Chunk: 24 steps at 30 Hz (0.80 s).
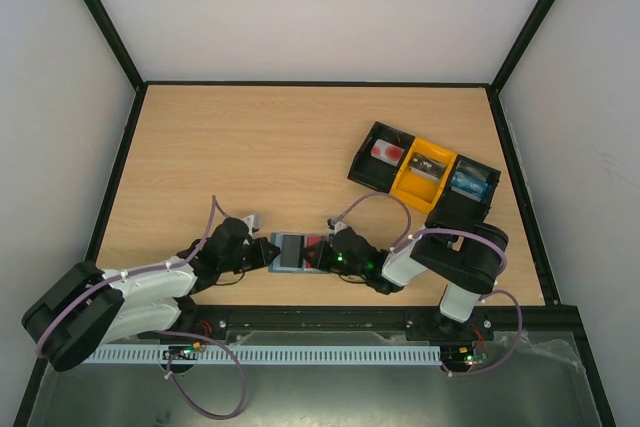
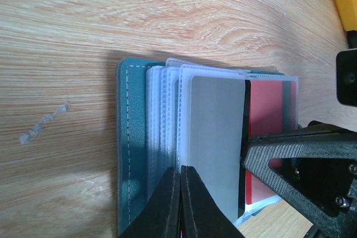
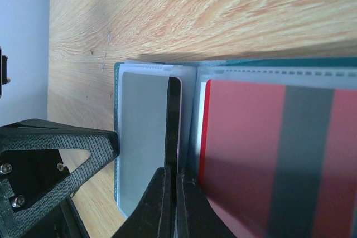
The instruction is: Take the credit cards out of the card holder
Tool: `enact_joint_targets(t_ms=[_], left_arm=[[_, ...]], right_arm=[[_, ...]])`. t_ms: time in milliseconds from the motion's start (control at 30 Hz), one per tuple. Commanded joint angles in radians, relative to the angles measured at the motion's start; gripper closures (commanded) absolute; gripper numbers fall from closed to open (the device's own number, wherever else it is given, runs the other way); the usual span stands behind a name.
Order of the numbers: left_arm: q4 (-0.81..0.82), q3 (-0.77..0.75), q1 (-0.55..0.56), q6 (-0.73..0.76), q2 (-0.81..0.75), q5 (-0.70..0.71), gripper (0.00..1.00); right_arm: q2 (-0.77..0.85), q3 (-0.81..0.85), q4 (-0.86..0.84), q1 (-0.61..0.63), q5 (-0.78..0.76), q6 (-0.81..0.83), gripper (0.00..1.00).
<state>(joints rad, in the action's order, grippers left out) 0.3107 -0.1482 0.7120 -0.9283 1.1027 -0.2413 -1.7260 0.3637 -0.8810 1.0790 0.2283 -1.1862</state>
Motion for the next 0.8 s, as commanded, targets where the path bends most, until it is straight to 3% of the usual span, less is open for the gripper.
enact_joint_targets(t_ms=[0,767], left_arm=[[-0.112,0.019,-0.002,0.003,0.008,0.057,0.97],[-0.168,-0.013,-0.004,0.013,-0.008,0.089,0.97]], right_arm=[[0.002,-0.022,0.035,0.006,-0.006,0.014,0.98],[0.134,-0.148,0.024,-0.002,-0.048,0.001,0.98]])
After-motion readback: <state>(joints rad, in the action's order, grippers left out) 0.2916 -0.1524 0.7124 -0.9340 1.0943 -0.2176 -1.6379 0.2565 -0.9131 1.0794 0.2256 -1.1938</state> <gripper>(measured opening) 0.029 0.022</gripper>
